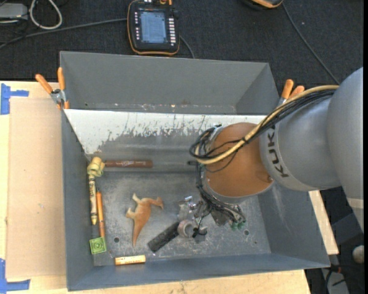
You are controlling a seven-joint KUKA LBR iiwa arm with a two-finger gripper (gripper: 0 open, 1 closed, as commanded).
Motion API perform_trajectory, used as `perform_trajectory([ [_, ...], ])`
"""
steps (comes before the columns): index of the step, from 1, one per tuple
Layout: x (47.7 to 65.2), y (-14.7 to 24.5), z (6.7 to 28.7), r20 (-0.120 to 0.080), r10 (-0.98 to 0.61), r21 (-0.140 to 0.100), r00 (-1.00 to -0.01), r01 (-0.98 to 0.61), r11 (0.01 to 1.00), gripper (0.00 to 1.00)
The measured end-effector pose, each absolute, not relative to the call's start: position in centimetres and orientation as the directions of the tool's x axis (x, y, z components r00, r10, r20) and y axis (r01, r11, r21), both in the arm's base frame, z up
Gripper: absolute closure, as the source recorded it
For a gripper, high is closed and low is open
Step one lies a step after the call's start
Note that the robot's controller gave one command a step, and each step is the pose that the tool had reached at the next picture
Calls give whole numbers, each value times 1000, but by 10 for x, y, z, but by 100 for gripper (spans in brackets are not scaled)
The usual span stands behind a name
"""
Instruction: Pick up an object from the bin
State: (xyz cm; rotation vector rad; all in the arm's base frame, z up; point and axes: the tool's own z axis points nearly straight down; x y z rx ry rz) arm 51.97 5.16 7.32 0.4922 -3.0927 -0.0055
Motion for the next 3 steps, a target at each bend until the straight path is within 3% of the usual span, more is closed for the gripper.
perform_trajectory([
  [3,520,52,73,9,-309,5,-951,-309,951,100],
])
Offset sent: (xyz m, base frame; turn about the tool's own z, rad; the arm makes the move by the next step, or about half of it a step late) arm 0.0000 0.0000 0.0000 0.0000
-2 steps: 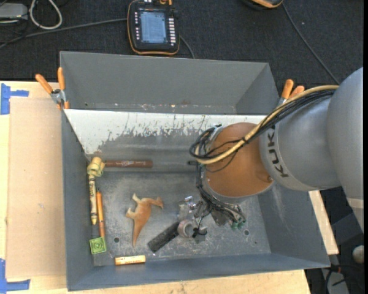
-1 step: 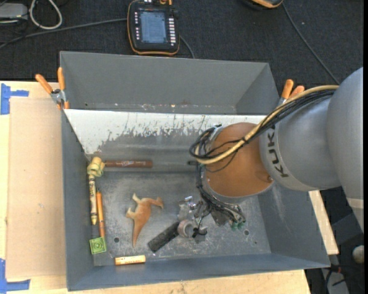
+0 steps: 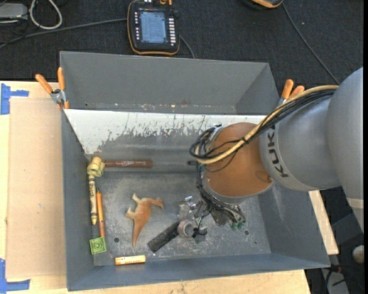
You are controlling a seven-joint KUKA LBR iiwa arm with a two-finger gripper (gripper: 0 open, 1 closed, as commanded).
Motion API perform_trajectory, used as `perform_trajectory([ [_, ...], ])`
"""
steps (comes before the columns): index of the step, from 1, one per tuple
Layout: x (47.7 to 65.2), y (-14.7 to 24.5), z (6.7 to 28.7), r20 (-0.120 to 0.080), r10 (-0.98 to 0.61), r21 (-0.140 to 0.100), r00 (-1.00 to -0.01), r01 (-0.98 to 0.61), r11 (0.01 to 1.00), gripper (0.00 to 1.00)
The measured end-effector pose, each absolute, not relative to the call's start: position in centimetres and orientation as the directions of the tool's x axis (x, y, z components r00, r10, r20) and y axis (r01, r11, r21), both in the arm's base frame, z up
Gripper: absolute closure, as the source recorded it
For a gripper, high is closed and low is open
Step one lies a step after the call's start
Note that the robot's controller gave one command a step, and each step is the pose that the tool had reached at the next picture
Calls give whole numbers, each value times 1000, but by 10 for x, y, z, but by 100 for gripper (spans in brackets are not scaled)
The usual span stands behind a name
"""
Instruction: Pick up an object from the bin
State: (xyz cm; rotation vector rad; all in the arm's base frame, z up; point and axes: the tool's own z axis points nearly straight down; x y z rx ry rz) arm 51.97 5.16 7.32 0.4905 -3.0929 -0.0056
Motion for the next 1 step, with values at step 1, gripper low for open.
perform_trajectory([
  [1,520,52,73,9,-309,5,-951,-309,951,100],
])
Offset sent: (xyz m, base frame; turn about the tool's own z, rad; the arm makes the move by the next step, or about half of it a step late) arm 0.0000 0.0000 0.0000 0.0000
